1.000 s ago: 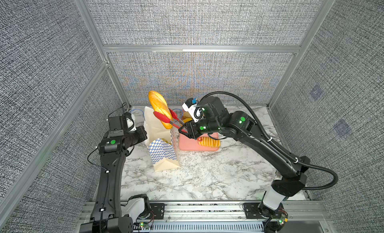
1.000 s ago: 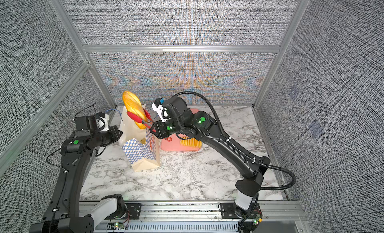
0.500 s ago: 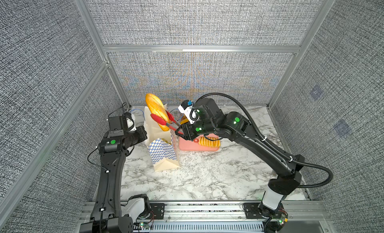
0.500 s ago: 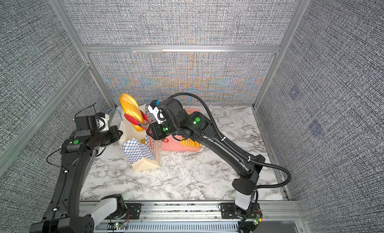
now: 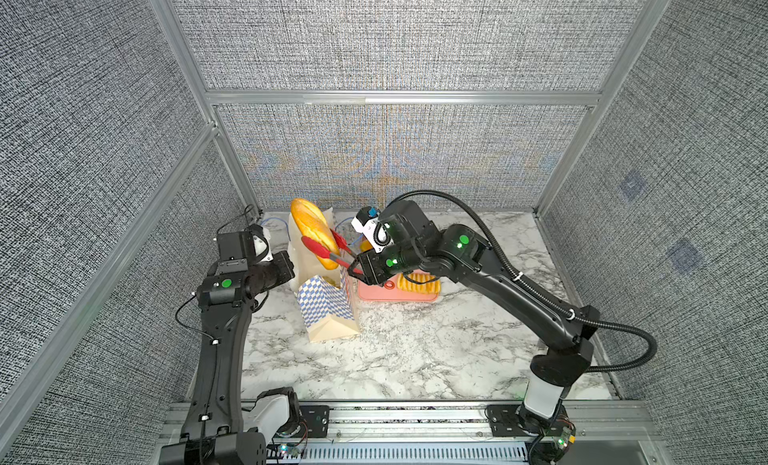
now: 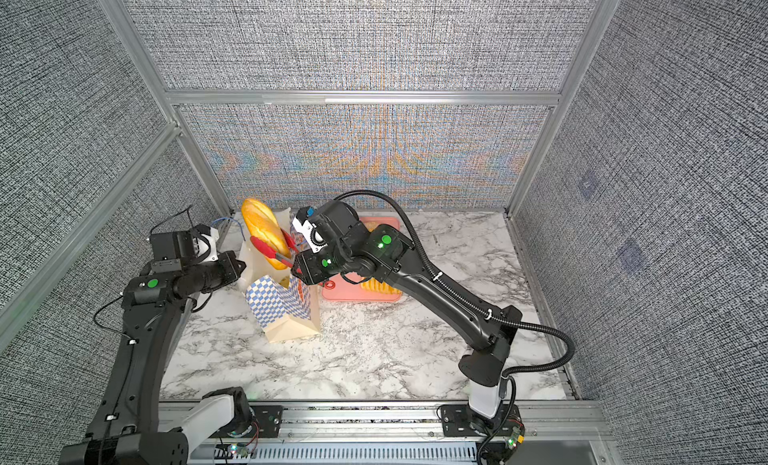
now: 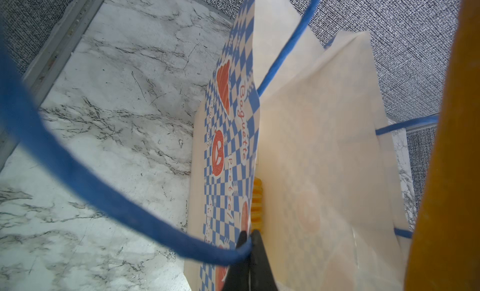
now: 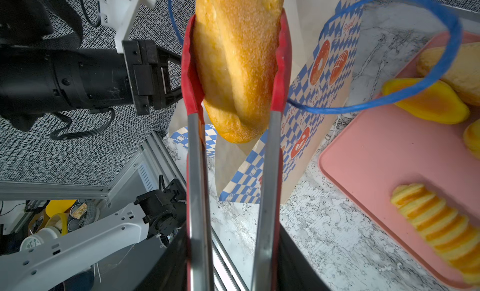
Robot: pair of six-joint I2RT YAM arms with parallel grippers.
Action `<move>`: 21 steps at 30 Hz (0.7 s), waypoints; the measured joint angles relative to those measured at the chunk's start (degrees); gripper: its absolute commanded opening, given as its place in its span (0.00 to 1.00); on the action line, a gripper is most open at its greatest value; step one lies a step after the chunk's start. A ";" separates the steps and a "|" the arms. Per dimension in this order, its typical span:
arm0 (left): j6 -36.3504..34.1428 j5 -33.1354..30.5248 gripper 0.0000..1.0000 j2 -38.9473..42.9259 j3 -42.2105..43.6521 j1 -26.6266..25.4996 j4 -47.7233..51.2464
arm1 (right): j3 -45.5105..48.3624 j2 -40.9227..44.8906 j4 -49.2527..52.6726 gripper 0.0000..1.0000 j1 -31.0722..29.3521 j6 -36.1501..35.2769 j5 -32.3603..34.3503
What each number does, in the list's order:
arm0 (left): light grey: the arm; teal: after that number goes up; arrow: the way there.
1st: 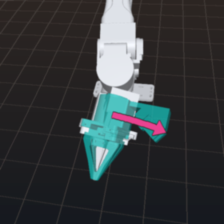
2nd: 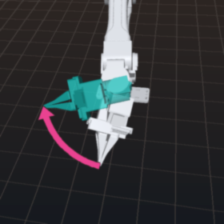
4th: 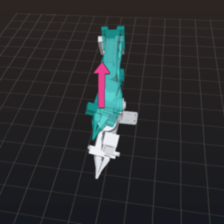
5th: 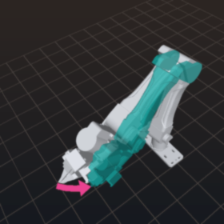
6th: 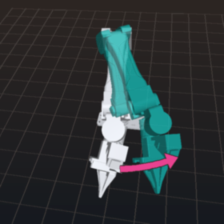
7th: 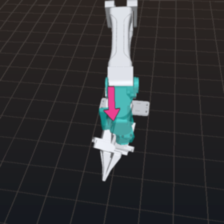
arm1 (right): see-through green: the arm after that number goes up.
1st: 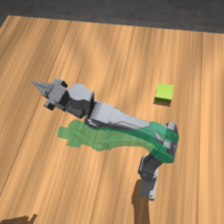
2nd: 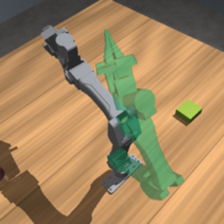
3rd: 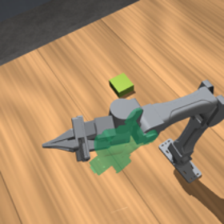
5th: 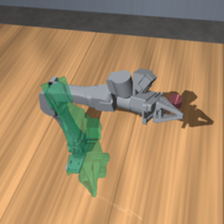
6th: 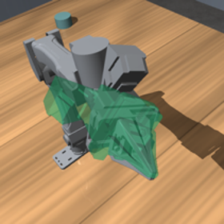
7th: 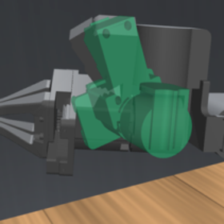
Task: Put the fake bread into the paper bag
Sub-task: 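Lower the baguette into the bag held by the left gripper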
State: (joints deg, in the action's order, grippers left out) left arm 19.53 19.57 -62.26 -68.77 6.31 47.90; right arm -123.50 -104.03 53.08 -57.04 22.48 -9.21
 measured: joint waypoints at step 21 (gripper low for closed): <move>0.02 -0.02 0.00 0.02 0.00 0.00 -0.17 | -0.92 -1.44 0.90 0.57 -0.70 -0.46 0.90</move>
State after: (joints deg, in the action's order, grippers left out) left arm 19.55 19.55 -62.24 -68.77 6.31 47.72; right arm -124.42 -105.47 53.98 -57.74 22.02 -8.32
